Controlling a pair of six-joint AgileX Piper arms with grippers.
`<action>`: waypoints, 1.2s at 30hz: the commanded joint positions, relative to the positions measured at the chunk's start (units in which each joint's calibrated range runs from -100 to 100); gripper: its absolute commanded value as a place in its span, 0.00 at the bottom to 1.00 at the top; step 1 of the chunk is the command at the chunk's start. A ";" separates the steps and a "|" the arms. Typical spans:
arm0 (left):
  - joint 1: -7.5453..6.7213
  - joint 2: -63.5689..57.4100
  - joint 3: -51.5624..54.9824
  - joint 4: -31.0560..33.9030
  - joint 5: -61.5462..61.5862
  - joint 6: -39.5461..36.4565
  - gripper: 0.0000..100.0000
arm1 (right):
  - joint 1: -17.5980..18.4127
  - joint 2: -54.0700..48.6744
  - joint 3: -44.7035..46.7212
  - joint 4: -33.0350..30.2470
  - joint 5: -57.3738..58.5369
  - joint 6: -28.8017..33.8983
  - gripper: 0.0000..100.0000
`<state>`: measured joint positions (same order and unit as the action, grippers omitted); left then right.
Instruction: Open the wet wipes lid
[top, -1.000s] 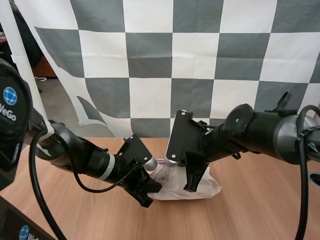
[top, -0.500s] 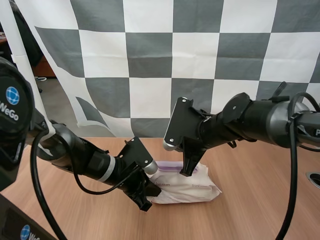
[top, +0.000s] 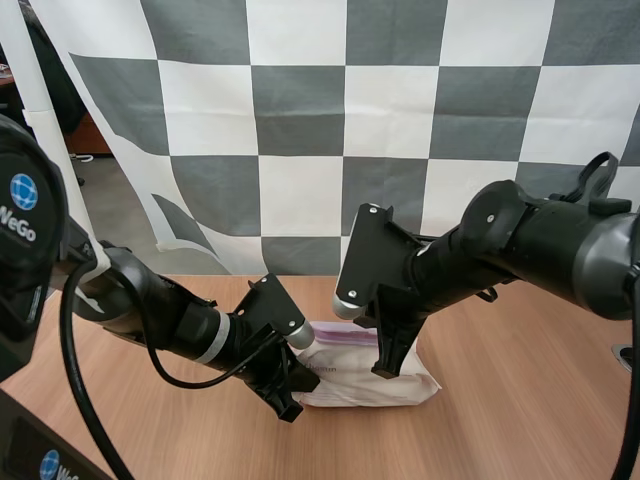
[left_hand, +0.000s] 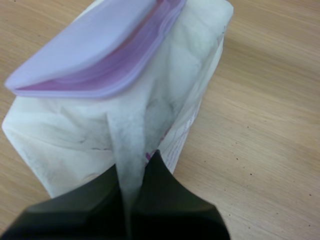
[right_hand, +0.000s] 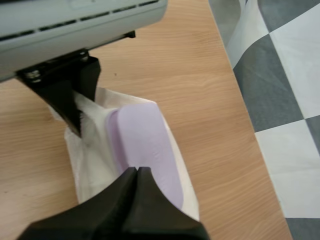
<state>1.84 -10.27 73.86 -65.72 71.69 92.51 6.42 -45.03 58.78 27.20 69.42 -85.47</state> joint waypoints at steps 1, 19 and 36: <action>0.00 0.02 -0.04 -0.10 -0.18 0.74 0.00 | 0.04 -0.10 0.07 -0.23 5.52 1.12 0.00; 0.00 0.02 -0.04 -0.21 -0.18 0.74 0.00 | 0.04 8.20 0.64 3.35 -2.34 -0.71 0.00; 0.00 0.02 -0.04 -0.21 1.41 0.74 0.00 | 0.04 18.52 0.51 14.21 -24.64 -12.28 0.00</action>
<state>1.84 -10.27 73.86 -65.92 72.98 92.51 6.42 -29.06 59.28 38.34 48.35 -94.68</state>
